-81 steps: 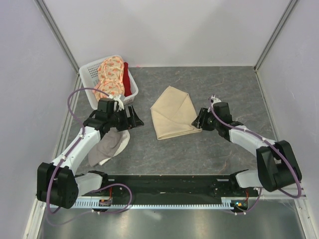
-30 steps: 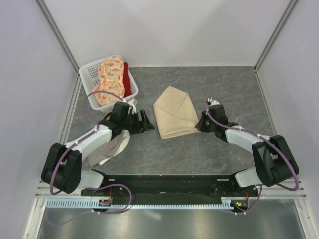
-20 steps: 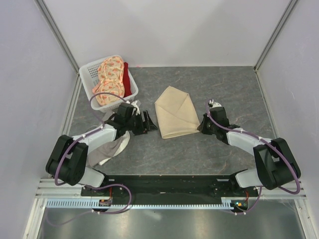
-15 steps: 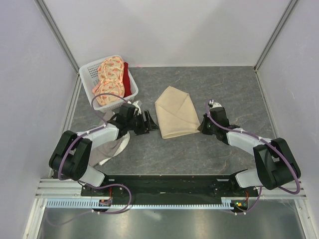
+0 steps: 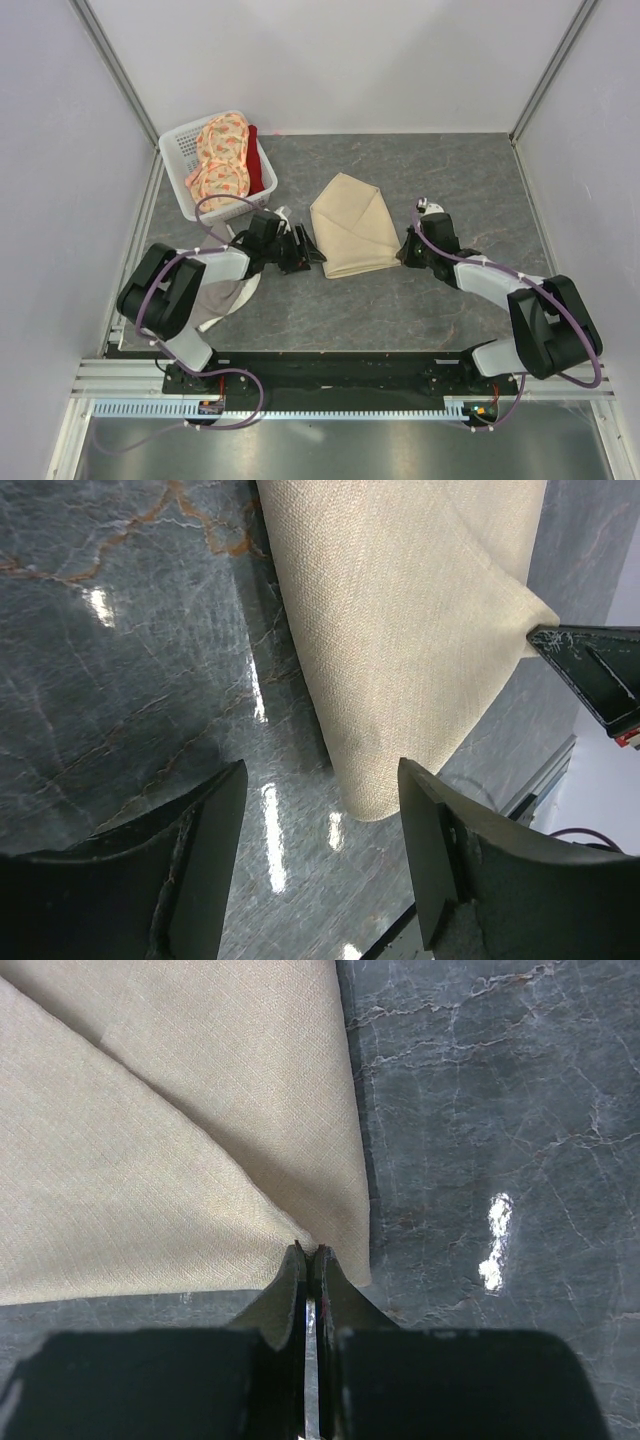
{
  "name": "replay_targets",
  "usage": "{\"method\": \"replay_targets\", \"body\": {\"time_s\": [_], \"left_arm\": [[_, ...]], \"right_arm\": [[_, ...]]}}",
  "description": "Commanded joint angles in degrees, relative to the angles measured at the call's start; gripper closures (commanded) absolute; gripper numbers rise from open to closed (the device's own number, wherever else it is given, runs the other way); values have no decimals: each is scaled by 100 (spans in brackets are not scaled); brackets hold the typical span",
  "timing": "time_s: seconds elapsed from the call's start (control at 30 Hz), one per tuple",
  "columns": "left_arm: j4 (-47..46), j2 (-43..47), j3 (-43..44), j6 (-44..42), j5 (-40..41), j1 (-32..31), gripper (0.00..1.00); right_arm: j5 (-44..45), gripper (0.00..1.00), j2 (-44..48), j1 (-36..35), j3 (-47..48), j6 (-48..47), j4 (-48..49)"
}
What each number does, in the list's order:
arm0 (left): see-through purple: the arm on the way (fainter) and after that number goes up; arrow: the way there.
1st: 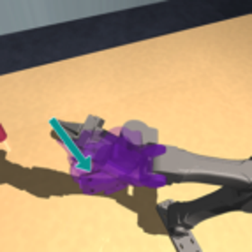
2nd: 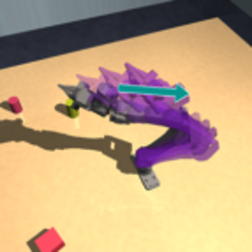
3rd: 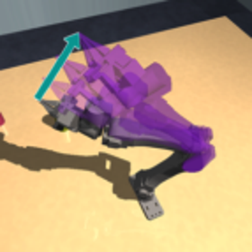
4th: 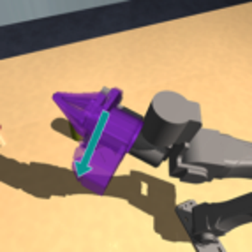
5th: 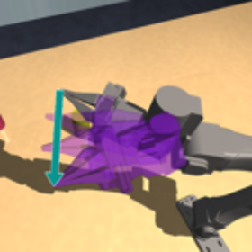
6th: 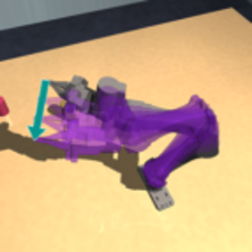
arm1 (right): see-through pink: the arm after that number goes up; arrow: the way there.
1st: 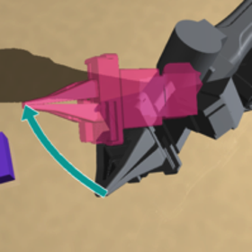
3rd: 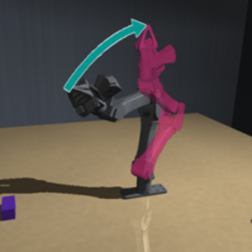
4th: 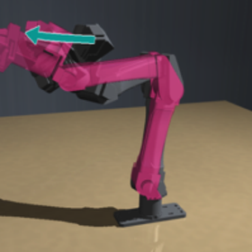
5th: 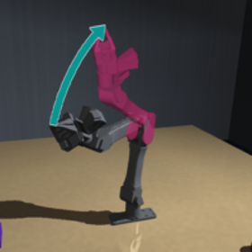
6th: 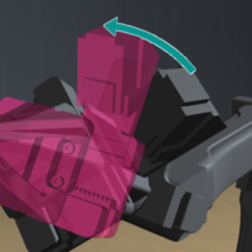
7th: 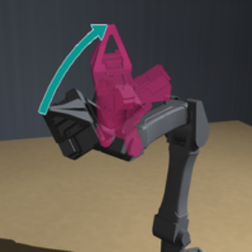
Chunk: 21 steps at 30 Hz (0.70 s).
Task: Fold the napkin, place the utensils inside, and roll it up
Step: Roll the napkin with the utensil
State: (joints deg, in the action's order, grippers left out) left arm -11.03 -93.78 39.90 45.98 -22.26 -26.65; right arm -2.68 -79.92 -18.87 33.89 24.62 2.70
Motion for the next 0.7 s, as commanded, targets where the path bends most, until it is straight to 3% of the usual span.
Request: {"method": "replay_targets", "body": {"time_s": [0.0,0.27,0.67], "left_arm": [[-391,-167,-44,324,-103,-68,33],[-725,-492,-149,623,-217,-156,37],[-884,-747,-158,834,-173,-340,53]], "right_arm": [[66,100,-146,33,197,-133,257],[22,100,-349,50,136,-72,512],[13,100,-375,85,56,-80,679]]}}
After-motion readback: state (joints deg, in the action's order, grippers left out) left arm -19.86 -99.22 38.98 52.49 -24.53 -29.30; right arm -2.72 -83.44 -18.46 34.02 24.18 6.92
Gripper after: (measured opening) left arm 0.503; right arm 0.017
